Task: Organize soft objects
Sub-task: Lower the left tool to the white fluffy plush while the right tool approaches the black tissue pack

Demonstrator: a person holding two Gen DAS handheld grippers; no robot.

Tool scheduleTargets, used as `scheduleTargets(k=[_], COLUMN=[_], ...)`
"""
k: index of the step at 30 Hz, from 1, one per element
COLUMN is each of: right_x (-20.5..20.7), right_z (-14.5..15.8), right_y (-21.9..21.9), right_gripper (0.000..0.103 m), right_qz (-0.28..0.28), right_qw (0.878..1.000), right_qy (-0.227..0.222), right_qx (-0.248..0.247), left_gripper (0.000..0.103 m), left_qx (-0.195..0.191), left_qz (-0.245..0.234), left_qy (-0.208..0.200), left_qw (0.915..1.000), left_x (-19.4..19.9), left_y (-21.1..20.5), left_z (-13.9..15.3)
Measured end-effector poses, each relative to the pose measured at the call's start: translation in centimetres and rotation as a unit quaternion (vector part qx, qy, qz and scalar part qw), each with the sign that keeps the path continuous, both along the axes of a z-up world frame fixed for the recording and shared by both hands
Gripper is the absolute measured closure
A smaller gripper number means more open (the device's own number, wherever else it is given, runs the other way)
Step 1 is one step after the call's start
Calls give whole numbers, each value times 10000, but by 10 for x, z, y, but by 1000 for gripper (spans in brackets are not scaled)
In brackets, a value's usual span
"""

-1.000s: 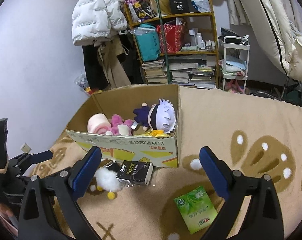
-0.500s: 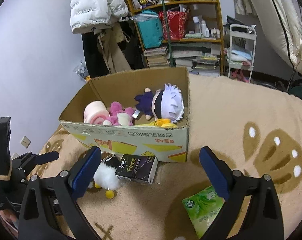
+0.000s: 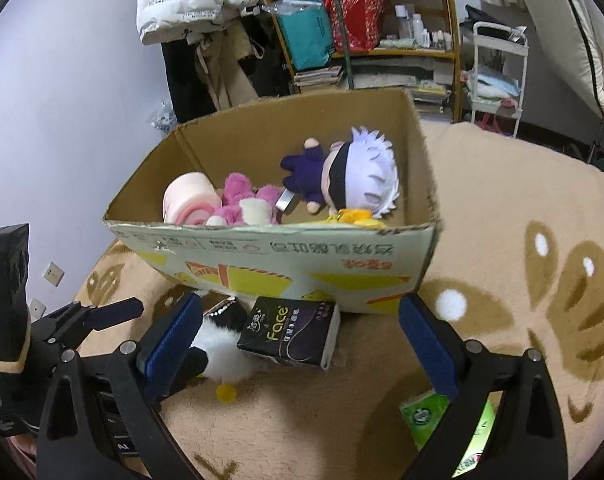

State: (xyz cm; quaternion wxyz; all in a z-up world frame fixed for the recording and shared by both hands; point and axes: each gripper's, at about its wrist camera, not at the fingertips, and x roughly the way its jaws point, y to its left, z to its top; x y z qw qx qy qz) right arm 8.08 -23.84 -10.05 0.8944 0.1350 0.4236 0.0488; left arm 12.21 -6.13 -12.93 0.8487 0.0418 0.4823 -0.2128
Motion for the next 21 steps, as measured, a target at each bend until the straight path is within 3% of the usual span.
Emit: scheduleTargets(k=[16,21], right_x=[19,22], right_z=[-38,-47], right_y=[8,4], right_gripper=[1,0], right_qz=[100,8], right_qw=[9964,9944], right_qy=[760,929], right_qx=[355,498], left_gripper=[6,6], left_qx=[93,342], left_qz=[-101,-201], left_qy=[432,367], left_qw=[9990,9985], left_x=[19,19], left_y=[-20,-33], left_z=[-24,-30])
